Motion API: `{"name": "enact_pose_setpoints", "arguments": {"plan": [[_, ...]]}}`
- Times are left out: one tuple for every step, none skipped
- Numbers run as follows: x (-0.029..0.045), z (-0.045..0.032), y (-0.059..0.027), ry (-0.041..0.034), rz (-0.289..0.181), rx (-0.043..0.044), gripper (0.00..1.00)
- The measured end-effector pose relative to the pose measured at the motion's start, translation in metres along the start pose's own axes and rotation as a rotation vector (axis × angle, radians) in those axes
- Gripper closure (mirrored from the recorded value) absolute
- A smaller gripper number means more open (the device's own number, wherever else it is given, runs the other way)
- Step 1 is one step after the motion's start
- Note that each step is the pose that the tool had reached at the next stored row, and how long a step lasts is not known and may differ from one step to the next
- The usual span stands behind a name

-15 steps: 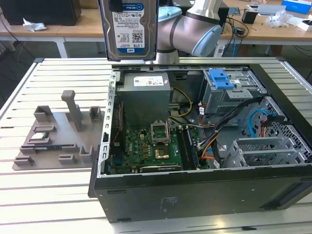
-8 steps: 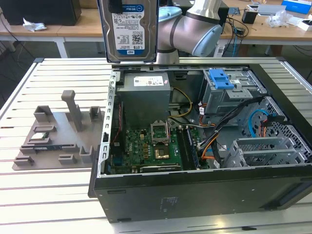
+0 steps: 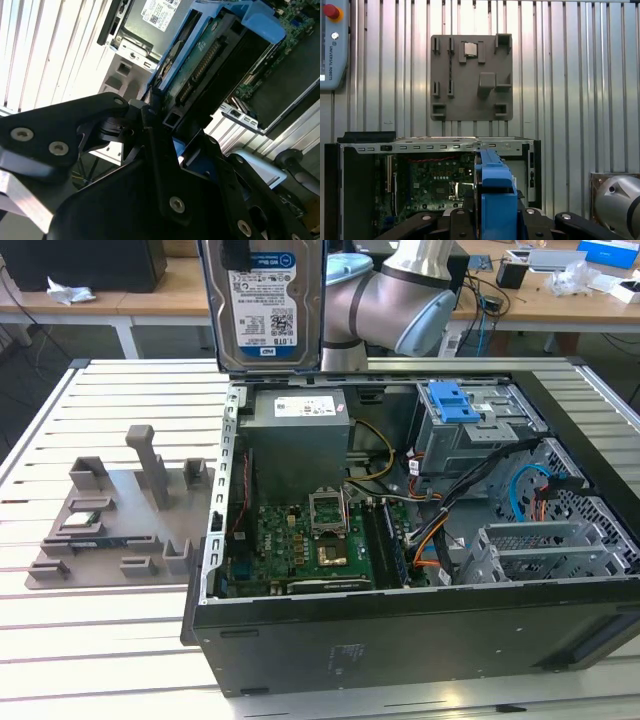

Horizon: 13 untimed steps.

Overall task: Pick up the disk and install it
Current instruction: 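Pick up the disk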

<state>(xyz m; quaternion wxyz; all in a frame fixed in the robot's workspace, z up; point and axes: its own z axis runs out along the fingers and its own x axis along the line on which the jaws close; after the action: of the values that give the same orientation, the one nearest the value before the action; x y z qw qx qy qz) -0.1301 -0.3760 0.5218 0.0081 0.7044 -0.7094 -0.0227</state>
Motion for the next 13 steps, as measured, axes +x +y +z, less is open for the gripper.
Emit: {"name": "enact_pose_setpoints", "arguments": {"plan": [[0.0015,0.0000,0.0000,0.0000,0.000,0.0000,0.63],[0.0040,-0.0001,0.0000,0.0001,0.000,0.0000,0.63],[0.0057,-0.0001,0.0000,0.0000,0.000,0.0000,0.63],[0.0093,-0.0002,-0.0001,0.0000,0.000,0.0001,0.63],[0.0129,-0.0003,-0.0001,0.0001,0.000,-0.0001,0.63],[0.0151,-0.0003,-0.0001,0.0000,0.000,0.0000,0.63],[0.0204,-0.0004,-0.0002,0.0000,0.000,0.0001,0.63],[0.0236,-0.0005,-0.0002,0.0000,0.000,0.0000,0.63],[0.0261,-0.0005,-0.0002,0.0000,0.000,0.0000,0.63],[0.0309,-0.0006,-0.0002,0.0000,0.000,0.0000,0.63],[0.0347,-0.0007,-0.0003,0.0001,0.000,0.0000,0.63],[0.0375,-0.0007,-0.0003,0.0000,0.000,0.0000,0.63],[0.0429,-0.0008,-0.0003,-0.0001,0.000,0.0000,0.63]]}}
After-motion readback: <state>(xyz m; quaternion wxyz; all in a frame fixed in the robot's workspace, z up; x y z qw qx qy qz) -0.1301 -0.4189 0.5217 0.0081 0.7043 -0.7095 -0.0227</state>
